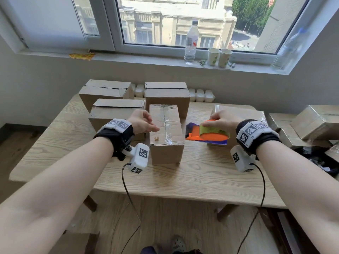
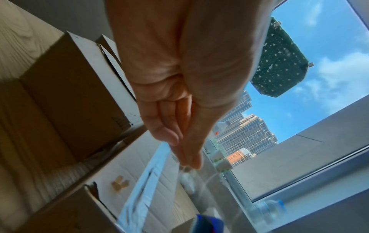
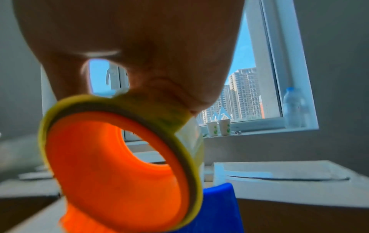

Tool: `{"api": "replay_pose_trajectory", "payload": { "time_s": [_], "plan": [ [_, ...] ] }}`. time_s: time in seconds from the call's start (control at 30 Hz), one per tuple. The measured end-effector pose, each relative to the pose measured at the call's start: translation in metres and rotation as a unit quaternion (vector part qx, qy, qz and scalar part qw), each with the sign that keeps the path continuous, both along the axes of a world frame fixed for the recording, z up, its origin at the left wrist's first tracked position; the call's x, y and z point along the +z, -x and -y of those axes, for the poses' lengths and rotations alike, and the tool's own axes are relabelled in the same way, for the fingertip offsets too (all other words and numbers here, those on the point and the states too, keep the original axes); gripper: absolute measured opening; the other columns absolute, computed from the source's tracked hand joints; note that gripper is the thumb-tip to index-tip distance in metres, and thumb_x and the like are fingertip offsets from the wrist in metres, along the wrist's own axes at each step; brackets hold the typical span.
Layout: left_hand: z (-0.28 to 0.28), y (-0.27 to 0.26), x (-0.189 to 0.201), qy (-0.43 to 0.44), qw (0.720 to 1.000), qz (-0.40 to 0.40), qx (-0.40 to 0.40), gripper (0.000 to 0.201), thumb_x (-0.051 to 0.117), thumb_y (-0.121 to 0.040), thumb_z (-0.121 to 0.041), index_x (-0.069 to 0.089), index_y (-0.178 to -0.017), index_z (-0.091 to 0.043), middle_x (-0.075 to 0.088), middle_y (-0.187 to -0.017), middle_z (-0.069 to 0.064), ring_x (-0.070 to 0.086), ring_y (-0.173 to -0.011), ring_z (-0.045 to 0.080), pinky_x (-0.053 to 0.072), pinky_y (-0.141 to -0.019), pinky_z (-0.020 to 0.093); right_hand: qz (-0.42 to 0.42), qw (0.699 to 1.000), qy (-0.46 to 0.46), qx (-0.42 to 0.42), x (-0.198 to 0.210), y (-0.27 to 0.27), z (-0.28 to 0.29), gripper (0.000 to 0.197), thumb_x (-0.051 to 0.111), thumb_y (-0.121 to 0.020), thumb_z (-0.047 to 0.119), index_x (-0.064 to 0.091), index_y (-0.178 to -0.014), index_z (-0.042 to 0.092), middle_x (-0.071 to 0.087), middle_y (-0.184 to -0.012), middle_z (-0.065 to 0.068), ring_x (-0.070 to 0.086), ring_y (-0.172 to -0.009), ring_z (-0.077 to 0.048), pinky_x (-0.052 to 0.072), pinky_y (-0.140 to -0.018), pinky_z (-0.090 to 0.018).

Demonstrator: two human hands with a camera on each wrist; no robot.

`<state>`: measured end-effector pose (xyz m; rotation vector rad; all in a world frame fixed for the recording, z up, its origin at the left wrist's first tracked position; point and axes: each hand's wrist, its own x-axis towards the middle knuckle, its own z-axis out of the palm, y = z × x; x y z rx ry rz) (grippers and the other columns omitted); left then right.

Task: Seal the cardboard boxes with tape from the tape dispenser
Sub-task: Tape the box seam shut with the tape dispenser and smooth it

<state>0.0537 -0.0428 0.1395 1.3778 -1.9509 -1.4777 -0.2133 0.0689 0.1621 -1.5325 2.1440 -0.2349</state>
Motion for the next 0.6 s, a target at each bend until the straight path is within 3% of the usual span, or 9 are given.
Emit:
{"api": "replay_pose_trajectory", "payload": {
  "time_s": [0.07,0.13,0.2,0.3,0.4,0.47,0.53,0.6],
  "plan": [
    [0.004,-0.007,-0.005,0.007,0.999,0.037,0.005,0.034,0.078,-0.069,0.002,0.047,-0.073,-0.011,0.07,-0.087,0.019,0.069,-0.079,0.022,0.055,-0.071,0.028,-0.03,0.999,-0.01,-0.013,-0.009,0.007,-0.002,0.04,0.065,-0.08,0.052,0.059,-0.066,0.015,0.053,-0.066,-0.001,0.05,-0.065,-0.016,0.036,-0.055,-0.028],
    [0.007,-0.016,-0.011,0.005,0.998,0.065,0.022,0.031,0.079,-0.07,-0.001,0.05,-0.072,-0.012,0.071,-0.087,0.017,0.069,-0.079,0.021,0.054,-0.076,0.03,-0.052,0.998,-0.028,-0.025,-0.019,0.015,-0.004,0.041,0.065,-0.078,0.057,0.059,-0.062,0.019,0.057,-0.067,0.0,0.056,-0.071,-0.019,0.039,-0.06,-0.029],
    [0.007,-0.022,-0.018,-0.003,0.996,0.074,0.041,0.028,0.08,-0.069,-0.004,0.054,-0.075,-0.011,0.072,-0.085,0.014,0.066,-0.072,0.017,0.054,-0.072,0.026,-0.06,0.997,-0.047,-0.027,-0.026,0.017,-0.005,0.042,0.061,-0.078,0.061,0.058,-0.063,0.022,0.06,-0.074,0.002,0.058,-0.076,-0.019,0.04,-0.061,-0.028],
    [0.005,-0.024,-0.033,-0.015,0.995,0.084,0.053,0.027,0.081,-0.069,-0.005,0.054,-0.072,-0.011,0.069,-0.081,0.014,0.06,-0.061,0.014,0.051,-0.059,0.02,-0.082,0.994,-0.071,-0.015,-0.037,0.012,0.0,0.047,0.056,-0.08,0.065,0.058,-0.064,0.021,0.061,-0.077,-0.002,0.056,-0.07,-0.016,0.036,-0.055,-0.026],
    [0.007,-0.024,-0.048,-0.045,0.991,0.099,0.078,0.026,0.08,-0.069,-0.002,0.056,-0.073,-0.009,0.063,-0.075,0.011,0.06,-0.064,0.018,0.055,-0.066,0.028,-0.022,0.995,-0.088,-0.048,-0.054,0.009,0.01,0.056,0.062,-0.078,0.063,0.066,-0.074,0.007,0.065,-0.079,-0.01,0.059,-0.066,-0.019,0.044,-0.057,-0.027],
    [0.008,-0.025,-0.056,-0.076,0.989,0.087,0.09,0.027,0.078,-0.07,0.003,0.054,-0.074,-0.008,0.059,-0.072,0.01,0.062,-0.057,0.014,0.056,-0.056,0.022,-0.012,0.994,-0.088,-0.057,-0.067,0.009,0.017,0.062,0.066,-0.075,0.063,0.069,-0.08,0.001,0.069,-0.085,-0.018,0.065,-0.075,-0.027,0.05,-0.065,-0.034],
    [0.011,-0.024,-0.064,-0.083,0.988,0.091,0.097,0.029,0.078,-0.07,0.004,0.052,-0.072,-0.009,0.057,-0.071,0.009,0.061,-0.051,0.01,0.053,-0.05,0.019,-0.016,0.994,-0.095,-0.054,-0.076,0.008,0.022,0.06,0.066,-0.073,0.064,0.066,-0.072,0.004,0.07,-0.083,-0.016,0.065,-0.076,-0.027,0.05,-0.066,-0.035],
    [0.014,-0.023,-0.068,-0.082,0.986,0.099,0.103,0.029,0.079,-0.069,0.001,0.052,-0.072,-0.011,0.058,-0.073,0.008,0.062,-0.061,0.013,0.054,-0.058,0.021,-0.022,0.993,-0.1,-0.051,-0.083,0.008,0.027,0.058,0.066,-0.073,0.065,0.063,-0.064,0.007,0.067,-0.075,-0.01,0.062,-0.071,-0.023,0.048,-0.064,-0.033]
  ]
}}
